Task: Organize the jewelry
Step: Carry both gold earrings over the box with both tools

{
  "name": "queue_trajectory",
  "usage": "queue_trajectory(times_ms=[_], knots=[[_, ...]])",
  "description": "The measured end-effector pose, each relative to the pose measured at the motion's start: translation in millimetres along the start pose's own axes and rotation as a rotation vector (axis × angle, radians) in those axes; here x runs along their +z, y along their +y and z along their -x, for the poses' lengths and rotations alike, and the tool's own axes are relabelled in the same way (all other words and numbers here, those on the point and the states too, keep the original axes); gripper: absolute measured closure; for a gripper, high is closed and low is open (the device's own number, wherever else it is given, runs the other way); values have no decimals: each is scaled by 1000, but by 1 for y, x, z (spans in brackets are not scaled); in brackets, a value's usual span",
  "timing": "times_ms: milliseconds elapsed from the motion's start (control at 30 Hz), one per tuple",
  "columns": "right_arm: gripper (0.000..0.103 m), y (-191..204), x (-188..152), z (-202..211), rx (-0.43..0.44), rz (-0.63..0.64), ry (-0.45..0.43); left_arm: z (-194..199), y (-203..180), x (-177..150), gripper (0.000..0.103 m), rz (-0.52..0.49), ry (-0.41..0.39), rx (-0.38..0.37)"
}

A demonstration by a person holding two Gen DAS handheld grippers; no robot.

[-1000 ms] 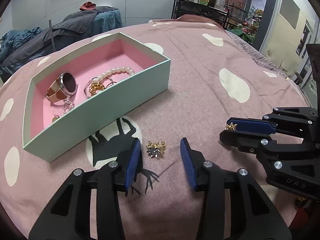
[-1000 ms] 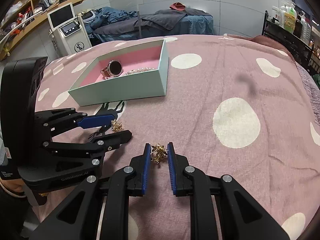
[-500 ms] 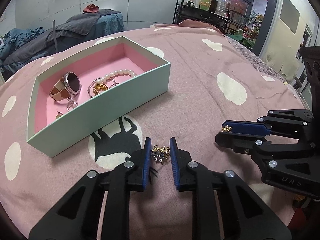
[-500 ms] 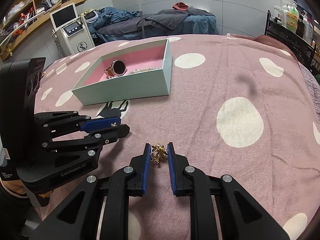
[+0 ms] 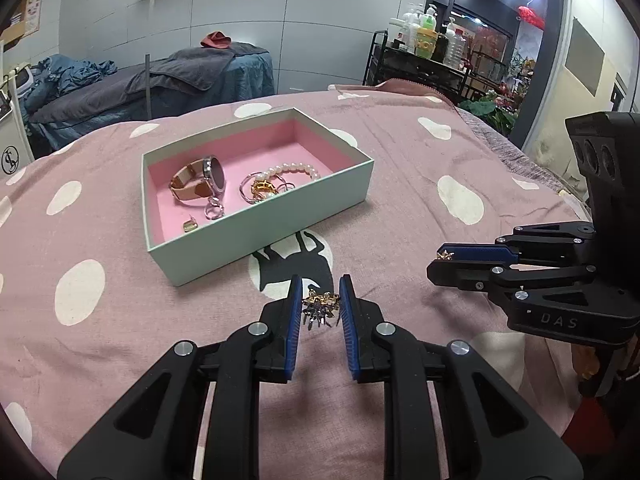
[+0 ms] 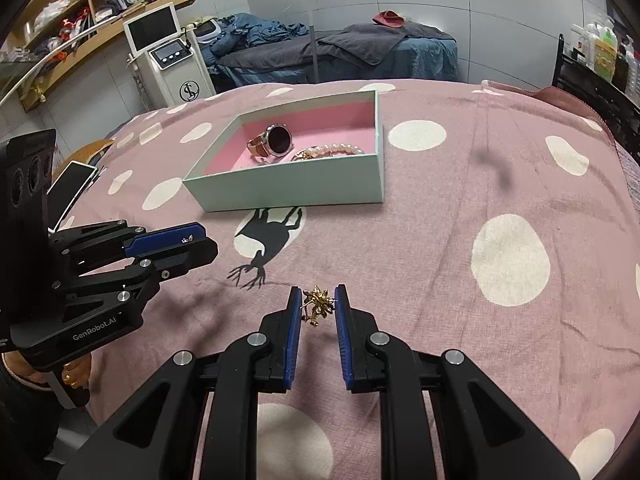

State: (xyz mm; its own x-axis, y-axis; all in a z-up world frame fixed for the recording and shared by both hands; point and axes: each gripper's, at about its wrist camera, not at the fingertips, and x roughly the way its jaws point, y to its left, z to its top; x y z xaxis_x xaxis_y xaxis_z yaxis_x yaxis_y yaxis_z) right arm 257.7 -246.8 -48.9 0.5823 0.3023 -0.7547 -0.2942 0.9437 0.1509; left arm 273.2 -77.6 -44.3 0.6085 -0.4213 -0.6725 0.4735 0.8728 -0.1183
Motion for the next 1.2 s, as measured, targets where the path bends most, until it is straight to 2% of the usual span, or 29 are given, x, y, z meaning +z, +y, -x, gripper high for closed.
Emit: queue_trajectory(times_ms=[333, 600, 933, 1200], knots=[[87, 23, 17, 3, 19, 62, -19, 24, 14, 5, 84, 4, -46, 24], [87, 30, 38, 1, 22, 101, -43, 22, 24, 21, 84, -17, -57, 50], [87, 27, 83, -10, 13, 147, -75, -8, 56, 54, 84, -2, -32, 98], [87, 22, 115, -47, 1, 157, -33, -47, 76, 76, 84, 55, 40, 59]])
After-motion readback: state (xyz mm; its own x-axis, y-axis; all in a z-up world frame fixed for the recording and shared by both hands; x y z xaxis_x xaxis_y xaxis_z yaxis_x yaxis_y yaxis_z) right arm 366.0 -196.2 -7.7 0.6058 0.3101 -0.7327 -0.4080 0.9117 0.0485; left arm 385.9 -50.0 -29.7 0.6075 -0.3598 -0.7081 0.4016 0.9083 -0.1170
